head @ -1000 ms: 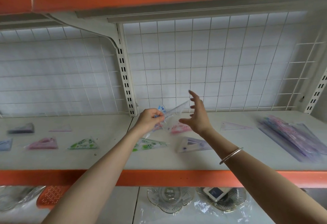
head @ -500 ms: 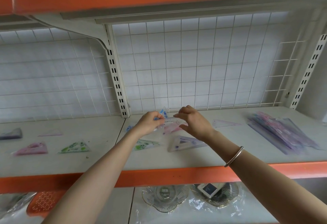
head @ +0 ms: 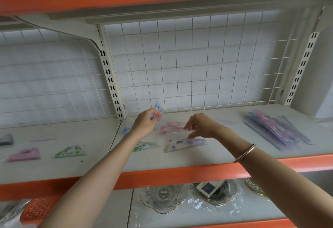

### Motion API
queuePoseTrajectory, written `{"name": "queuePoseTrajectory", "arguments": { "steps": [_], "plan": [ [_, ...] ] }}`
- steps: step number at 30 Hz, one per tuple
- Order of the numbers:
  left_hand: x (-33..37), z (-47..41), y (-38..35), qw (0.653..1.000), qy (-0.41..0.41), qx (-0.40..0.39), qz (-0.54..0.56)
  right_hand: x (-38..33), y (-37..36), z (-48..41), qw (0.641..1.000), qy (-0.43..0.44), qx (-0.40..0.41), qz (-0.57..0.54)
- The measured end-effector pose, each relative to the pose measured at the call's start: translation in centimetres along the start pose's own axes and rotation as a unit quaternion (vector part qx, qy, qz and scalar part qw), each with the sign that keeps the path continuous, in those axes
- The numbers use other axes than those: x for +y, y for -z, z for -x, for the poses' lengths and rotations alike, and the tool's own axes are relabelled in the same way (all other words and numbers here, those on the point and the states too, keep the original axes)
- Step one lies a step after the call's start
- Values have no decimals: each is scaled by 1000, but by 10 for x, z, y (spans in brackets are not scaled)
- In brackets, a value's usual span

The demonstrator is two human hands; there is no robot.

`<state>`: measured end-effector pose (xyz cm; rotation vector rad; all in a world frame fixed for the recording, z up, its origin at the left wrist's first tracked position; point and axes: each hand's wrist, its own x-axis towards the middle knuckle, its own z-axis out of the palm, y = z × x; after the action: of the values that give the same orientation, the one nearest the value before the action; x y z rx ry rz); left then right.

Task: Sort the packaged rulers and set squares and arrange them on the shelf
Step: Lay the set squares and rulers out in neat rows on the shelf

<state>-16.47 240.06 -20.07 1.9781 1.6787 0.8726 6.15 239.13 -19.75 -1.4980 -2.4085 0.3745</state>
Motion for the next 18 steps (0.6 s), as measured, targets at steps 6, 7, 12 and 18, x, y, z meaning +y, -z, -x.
{"name": "queuePoseTrajectory", "arguments": {
  "steps": [6,7,12,18],
  "plan": [
    [-3,6,-2,1000,-21,-4,2,0,-1,8,997,-31,-55,-34],
    [-3,6,-2,1000,-25,-2,1,0,-2,8,997,-33,-59,-34],
    [-8,7,-4,1000,-29,-6,-8,-2,-2,8,996,-40,-81,-25],
    [-9,13,-3,999,-34,-5,-27,-5,0,0,998,-36,-53,-21]
  ]
}}
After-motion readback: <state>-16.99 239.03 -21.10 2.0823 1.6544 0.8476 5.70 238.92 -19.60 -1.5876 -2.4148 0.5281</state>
